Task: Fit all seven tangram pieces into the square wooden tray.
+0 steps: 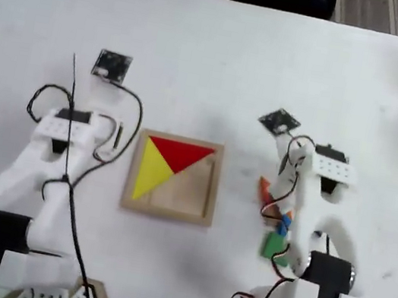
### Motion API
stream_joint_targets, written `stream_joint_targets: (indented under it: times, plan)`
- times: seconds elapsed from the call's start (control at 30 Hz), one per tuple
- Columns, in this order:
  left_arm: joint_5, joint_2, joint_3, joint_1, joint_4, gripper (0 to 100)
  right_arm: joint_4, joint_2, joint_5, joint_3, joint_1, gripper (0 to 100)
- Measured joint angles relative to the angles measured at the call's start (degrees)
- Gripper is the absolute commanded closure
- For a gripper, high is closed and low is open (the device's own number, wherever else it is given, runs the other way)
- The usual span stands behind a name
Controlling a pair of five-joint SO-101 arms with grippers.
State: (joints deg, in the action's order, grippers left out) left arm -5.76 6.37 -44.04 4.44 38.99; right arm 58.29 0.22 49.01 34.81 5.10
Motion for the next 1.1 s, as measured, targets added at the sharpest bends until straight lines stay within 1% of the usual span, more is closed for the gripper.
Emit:
stream_joint_targets:
  times: [0.23,0.4,0.57,0.73,0.83,1.0,1.1]
  plan:
    - [0.0,0.0,0.0,0.0,0.0,97,-2.2,-0.4,1.8,1.8,0.1,69.0]
    - [0.0,0.0,0.0,0.0,0.0,97,-2.6,-0.4,1.8,1.8,-3.5,69.0]
    - [0.0,0.0,0.0,0.0,0.0,97,-4.4,-0.4,-3.1,1.8,-8.3,69.0]
    - [0.0,0.0,0.0,0.0,0.0,97,-4.7,-0.4,-4.7,1.7,-9.2,69.0]
    - [0.0,0.0,0.0,0.0,0.0,97,-2.3,-0.2,-4.7,0.1,-9.3,69.0]
    - [0.0,0.0,0.0,0.0,0.0,97,5.5,0.0,-4.9,-3.8,-10.4,69.0]
    - [0.0,0.0,0.0,0.0,0.0,97,7.4,0.0,-3.8,-5.4,-10.4,69.0]
